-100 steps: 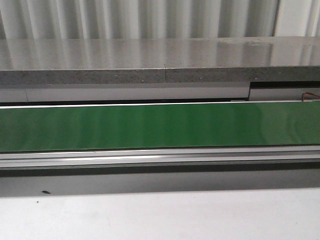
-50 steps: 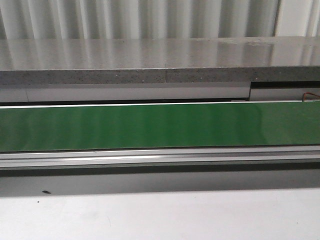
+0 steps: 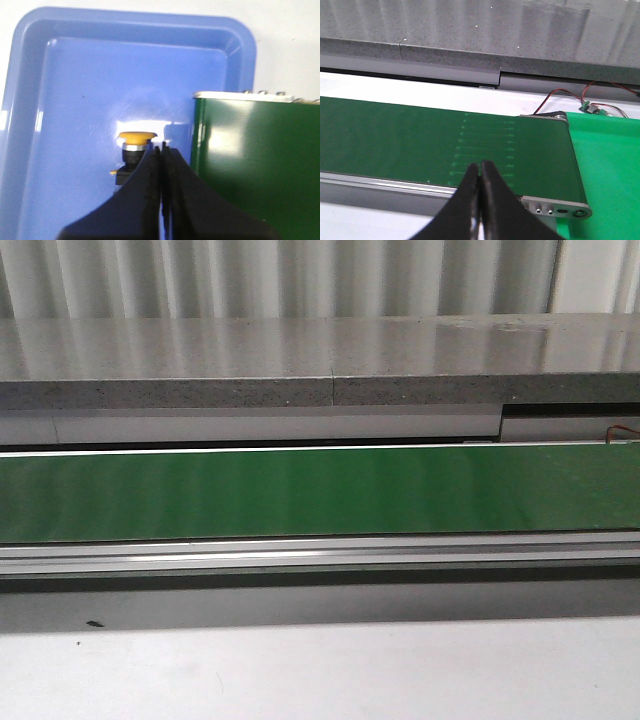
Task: Move button from right to left
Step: 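Lower the button into the blue tray and open the left gripper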
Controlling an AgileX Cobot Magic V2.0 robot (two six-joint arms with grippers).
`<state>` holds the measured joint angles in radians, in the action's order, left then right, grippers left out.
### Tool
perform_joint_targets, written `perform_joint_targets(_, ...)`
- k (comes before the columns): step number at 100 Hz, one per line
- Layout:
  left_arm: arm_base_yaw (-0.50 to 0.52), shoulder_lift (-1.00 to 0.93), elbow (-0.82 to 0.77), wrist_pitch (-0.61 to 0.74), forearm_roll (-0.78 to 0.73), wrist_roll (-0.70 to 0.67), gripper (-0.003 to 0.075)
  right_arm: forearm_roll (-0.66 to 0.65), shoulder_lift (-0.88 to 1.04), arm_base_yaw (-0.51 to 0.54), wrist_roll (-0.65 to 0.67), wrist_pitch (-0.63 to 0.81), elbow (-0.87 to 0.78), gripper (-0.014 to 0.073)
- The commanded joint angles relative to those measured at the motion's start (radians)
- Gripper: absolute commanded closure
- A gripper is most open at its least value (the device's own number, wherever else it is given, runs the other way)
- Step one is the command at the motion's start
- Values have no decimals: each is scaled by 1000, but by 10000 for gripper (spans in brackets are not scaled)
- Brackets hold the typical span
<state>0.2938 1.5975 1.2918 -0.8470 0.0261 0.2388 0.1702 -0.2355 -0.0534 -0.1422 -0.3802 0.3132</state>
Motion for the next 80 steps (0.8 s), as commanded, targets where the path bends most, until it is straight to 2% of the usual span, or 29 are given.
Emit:
perform_joint_targets(1, -28, -86, -7, 67, 58, -11, 741, 1, -9, -2, -9, 78, 26, 660)
perform_joint_targets(47, -271, -315, -217, 219, 97, -11, 741, 1, -9, -2, -9, 78, 26, 660)
perform_joint_targets(80, -332, -550, -406, 358, 145, -6, 741, 1, -9, -2, -9, 78, 26, 660)
